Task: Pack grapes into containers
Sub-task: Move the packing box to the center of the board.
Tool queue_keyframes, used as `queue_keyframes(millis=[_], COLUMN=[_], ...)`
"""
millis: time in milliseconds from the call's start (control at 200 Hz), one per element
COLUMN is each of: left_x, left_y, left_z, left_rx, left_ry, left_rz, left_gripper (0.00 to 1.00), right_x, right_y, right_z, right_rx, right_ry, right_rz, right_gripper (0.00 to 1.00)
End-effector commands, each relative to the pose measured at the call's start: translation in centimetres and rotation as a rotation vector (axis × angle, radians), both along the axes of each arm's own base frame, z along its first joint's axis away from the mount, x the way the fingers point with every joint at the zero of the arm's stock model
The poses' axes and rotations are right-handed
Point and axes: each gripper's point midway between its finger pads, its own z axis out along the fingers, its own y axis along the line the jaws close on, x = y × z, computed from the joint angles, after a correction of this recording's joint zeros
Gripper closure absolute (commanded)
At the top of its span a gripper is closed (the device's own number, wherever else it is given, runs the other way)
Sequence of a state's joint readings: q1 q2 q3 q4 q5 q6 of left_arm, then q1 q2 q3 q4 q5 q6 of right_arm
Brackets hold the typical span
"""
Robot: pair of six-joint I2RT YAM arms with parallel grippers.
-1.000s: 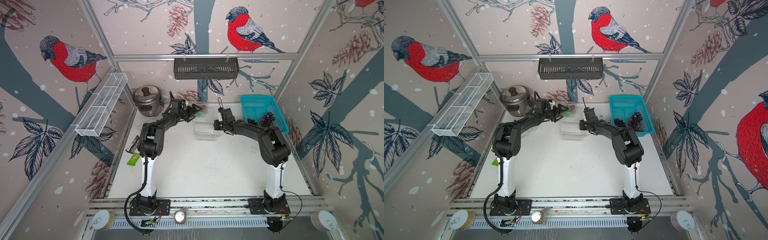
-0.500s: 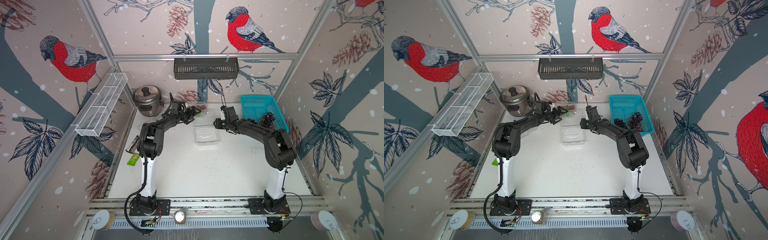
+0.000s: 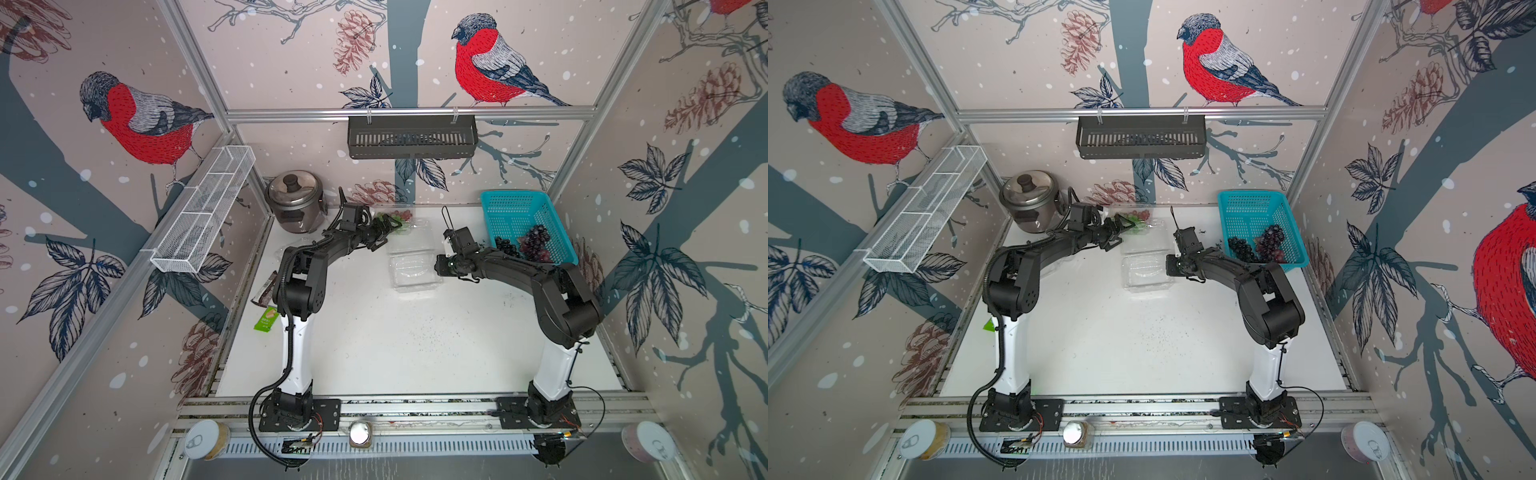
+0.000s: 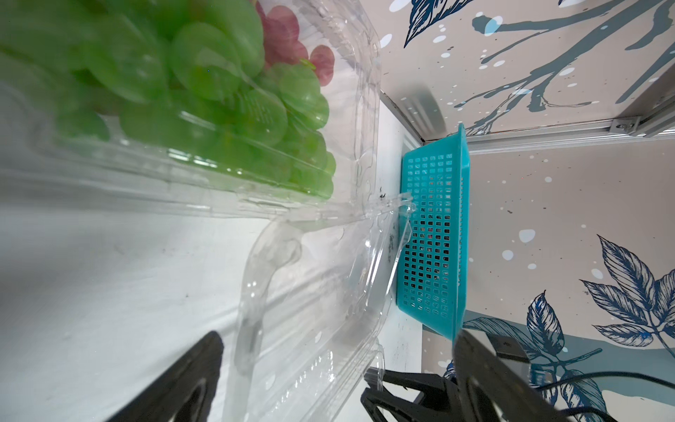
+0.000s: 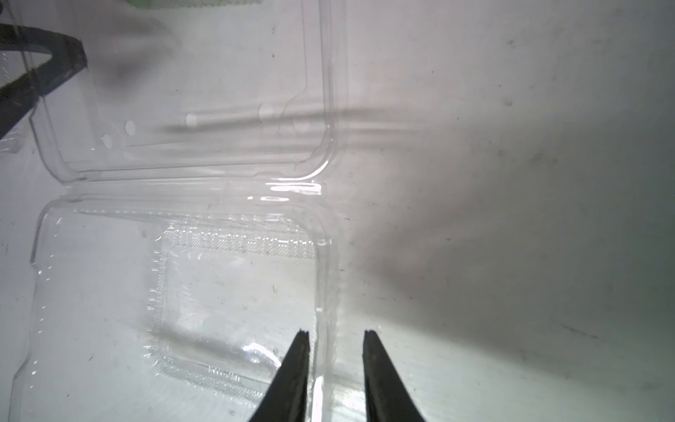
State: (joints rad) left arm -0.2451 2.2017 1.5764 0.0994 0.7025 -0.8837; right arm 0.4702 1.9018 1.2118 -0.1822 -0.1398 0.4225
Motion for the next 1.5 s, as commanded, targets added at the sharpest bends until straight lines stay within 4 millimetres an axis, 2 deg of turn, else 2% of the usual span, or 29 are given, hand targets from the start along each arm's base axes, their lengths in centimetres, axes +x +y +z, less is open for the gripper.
queue_keyframes(millis=[0, 345, 635, 795, 950, 1271, 1361, 1491], left_x=[0.3, 1.1, 2.7, 3.9, 4.6, 3.8, 3.2, 2.0], left_y=[-0.2, -0.5, -1.2, -1.3, -0.8, 1.1, 1.4, 1.7], left_z=[0.6, 1.2, 3.6, 3.9, 2.5, 1.6, 2.3, 3.1], left_rx=[-0.022, -0.037, -0.046, -0.039, -0.015, 0.11, 0.123, 0.133], left_ry=[-0.029, -0.037, -0.079, -0.088, -0.051, -0.012, -0.021, -0.025], left_rz=[-0.004, -0.009, -0.023, -0.022, -0.015, 0.011, 0.012, 0.011], left_gripper=[0.03, 0.03, 0.03, 0.03, 0.03, 0.03, 0.03, 0.03], right_x=[0.7, 2.9, 4.2, 5.8, 6.9, 7.7, 7.7, 7.7], right_y=[0.1, 1.3, 1.8, 2.2, 1.8, 0.6, 0.8, 0.8], right_z=[-0.1, 1.7, 3.6, 3.2, 2.2, 1.4, 1.5, 1.7], right_rx=[-0.017, 0.007, 0.043, 0.036, 0.043, 0.091, 0.11, 0.112], right_ry=[-0.011, -0.075, -0.154, -0.158, -0.15, -0.153, -0.156, -0.155], right_rz=[-0.009, -0.019, -0.034, -0.046, -0.078, -0.143, -0.14, -0.133], right_gripper=[0.75, 0.84, 0.86, 0.85, 0.85, 0.84, 0.77, 0.74])
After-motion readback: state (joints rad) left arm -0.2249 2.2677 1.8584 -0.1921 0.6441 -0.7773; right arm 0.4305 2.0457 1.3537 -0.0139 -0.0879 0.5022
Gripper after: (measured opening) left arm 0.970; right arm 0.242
